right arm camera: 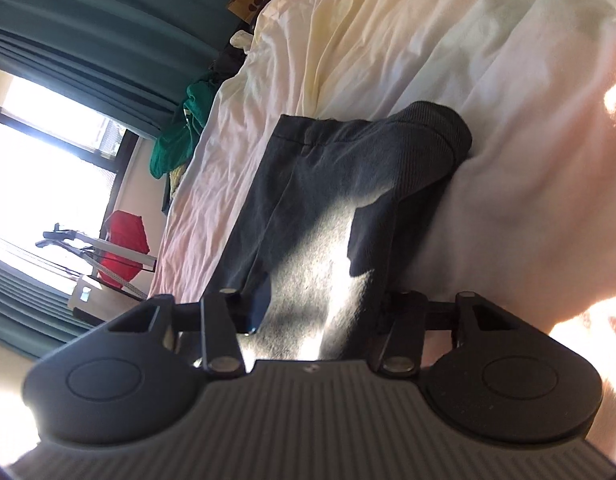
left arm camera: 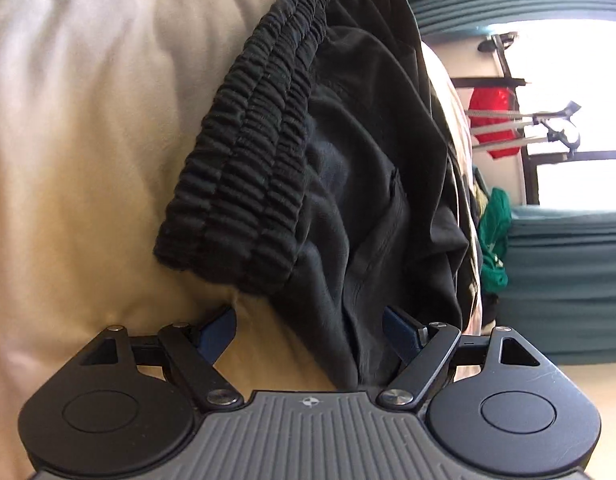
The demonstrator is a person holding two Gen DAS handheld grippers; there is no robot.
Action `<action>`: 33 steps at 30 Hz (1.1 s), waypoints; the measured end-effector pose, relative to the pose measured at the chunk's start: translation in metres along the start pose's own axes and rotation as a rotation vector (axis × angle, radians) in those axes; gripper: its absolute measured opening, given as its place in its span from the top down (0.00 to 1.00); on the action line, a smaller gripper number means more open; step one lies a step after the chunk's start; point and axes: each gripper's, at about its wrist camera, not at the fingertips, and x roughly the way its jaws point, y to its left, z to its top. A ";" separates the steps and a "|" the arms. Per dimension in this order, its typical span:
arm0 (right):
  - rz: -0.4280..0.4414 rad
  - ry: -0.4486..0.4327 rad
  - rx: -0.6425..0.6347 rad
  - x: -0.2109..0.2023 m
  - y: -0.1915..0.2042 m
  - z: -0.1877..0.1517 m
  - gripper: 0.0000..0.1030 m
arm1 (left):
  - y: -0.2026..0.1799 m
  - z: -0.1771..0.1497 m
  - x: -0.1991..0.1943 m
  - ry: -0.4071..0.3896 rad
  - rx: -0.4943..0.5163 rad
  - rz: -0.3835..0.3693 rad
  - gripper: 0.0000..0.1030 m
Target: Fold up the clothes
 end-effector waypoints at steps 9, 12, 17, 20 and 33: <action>-0.004 -0.093 0.038 0.014 -0.015 0.012 0.94 | 0.007 0.007 -0.009 -0.074 -0.075 -0.041 0.88; -0.035 -0.145 -0.039 0.016 -0.003 0.011 0.95 | 0.001 0.008 -0.033 -0.112 -0.015 -0.066 0.94; -0.031 -0.208 -0.058 0.004 0.003 0.017 0.95 | -0.014 0.015 -0.092 -0.233 0.096 -0.105 0.96; -0.025 -0.265 -0.042 -0.012 0.001 0.022 0.95 | -0.012 0.029 -0.131 -0.286 0.100 -0.089 0.96; -0.243 -0.343 -0.099 -0.028 -0.023 0.034 0.95 | 0.050 0.069 -0.180 -0.229 0.074 0.077 0.96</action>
